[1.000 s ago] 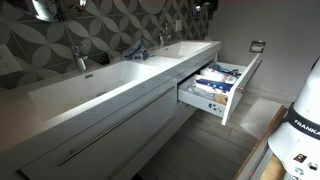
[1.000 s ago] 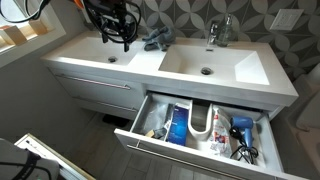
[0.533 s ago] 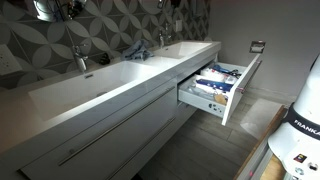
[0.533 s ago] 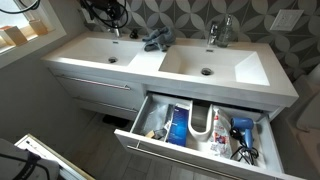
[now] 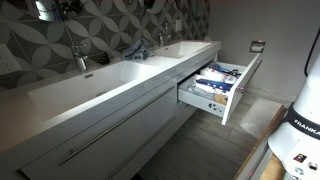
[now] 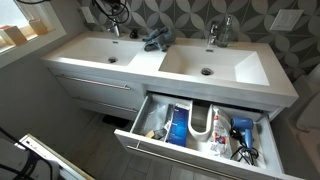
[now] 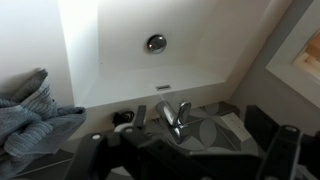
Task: Remove the black object from on top of the sink and put it in the drawer
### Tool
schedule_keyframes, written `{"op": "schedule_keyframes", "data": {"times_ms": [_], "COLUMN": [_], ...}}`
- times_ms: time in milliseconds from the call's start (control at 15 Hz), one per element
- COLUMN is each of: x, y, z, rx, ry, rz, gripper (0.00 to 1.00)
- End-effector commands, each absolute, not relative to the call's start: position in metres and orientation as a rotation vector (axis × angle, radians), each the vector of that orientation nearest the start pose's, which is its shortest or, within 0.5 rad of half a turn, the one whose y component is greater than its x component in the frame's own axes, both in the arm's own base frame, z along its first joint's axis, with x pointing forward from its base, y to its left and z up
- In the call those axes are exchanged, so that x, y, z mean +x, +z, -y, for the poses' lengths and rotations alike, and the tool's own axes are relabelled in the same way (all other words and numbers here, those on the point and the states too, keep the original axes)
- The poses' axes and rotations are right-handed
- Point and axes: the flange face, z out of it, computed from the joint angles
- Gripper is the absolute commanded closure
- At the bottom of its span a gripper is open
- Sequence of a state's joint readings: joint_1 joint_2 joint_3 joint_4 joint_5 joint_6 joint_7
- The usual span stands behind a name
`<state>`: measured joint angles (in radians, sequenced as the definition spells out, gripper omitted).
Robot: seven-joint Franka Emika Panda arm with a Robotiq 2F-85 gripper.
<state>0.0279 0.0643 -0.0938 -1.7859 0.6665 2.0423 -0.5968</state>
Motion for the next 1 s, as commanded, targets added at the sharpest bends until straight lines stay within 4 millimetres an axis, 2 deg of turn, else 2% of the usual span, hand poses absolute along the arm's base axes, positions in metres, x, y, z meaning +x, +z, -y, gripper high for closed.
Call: {"op": "schedule_keyframes", "data": {"times_ms": [0,200,467,600,667,733,933], "x": [0.652,0.682,0.712,0.723,0.725,0.713,0.72], "y": [0.534,0.524,0.512,0.51,0.512,0.506,0.507], "z": [0.003,0.001,-0.008,-0.016,-0.019,-0.015,-0.022], "rx": [-2.551,-2.569,-2.571,-2.574,-2.565,-2.569,-2.561], "ry": [-0.484,-0.454,-0.425,-0.44,-0.438,-0.423,-0.431], "rz": [0.258,0.113,-0.079,-0.107,-0.085,-0.067,-0.066], "gripper": [0.0,0.0,0.0,0.0,0.0,0.0,0.0]}}
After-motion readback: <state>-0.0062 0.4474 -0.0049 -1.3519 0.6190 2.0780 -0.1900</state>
